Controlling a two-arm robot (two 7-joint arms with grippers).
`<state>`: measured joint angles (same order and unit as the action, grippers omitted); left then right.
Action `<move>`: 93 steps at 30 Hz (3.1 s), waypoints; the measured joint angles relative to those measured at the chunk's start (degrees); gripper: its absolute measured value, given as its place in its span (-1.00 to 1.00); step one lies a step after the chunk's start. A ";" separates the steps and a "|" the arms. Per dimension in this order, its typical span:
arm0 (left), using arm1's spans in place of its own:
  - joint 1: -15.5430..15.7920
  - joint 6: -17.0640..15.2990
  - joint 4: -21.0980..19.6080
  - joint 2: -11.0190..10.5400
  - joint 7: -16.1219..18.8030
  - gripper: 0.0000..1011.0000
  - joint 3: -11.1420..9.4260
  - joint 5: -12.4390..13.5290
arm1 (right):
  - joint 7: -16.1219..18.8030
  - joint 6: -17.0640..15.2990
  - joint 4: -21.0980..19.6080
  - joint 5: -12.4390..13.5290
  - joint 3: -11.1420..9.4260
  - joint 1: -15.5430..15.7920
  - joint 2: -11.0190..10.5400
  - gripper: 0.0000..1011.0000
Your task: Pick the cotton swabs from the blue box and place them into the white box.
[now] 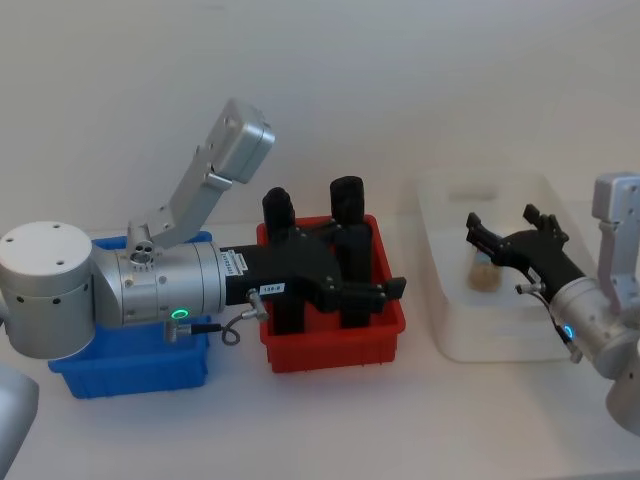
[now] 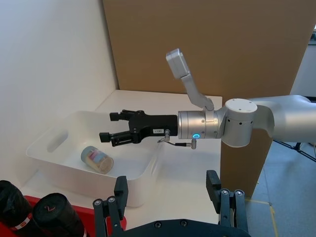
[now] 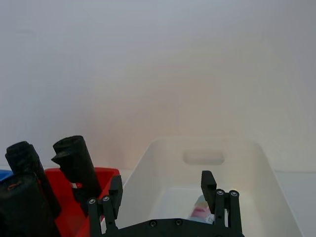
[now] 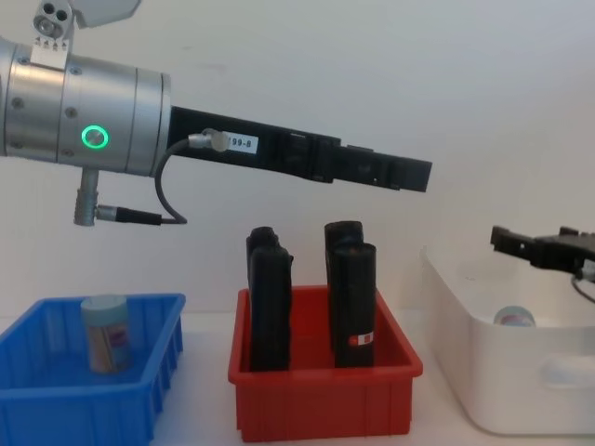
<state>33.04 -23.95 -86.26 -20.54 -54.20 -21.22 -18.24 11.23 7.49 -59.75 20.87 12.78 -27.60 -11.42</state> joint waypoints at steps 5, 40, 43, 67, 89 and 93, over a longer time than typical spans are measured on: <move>0.00 0.00 0.00 0.00 0.00 0.99 0.00 0.00 | -0.89 2.65 -2.88 0.44 -0.36 1.47 -0.46 0.98; -3.41 4.03 -1.17 -0.23 9.39 0.99 -0.82 1.14 | -4.86 1.98 -21.05 -0.23 -0.98 13.03 -3.91 0.98; -4.20 5.03 -1.49 -0.28 11.63 0.99 -1.05 1.42 | -5.07 1.06 -22.79 -0.60 -0.89 14.31 -4.26 0.98; -10.94 12.95 -3.93 -0.77 30.02 0.99 -2.74 3.82 | -7.23 -8.50 -39.77 -4.05 0.11 27.12 -7.63 0.98; -16.79 19.92 -6.03 -1.19 46.10 0.99 -4.18 5.88 | -7.43 -9.45 -41.49 -4.41 0.16 28.45 -7.92 0.98; -18.00 21.37 -6.47 -1.28 49.40 0.99 -4.48 6.30 | -7.42 -9.44 -41.49 -4.41 0.16 28.44 -7.91 0.98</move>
<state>15.04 -2.58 -92.73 -21.82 -4.80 -25.71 -11.94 3.81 -1.95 -101.24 16.46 12.94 0.84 -19.33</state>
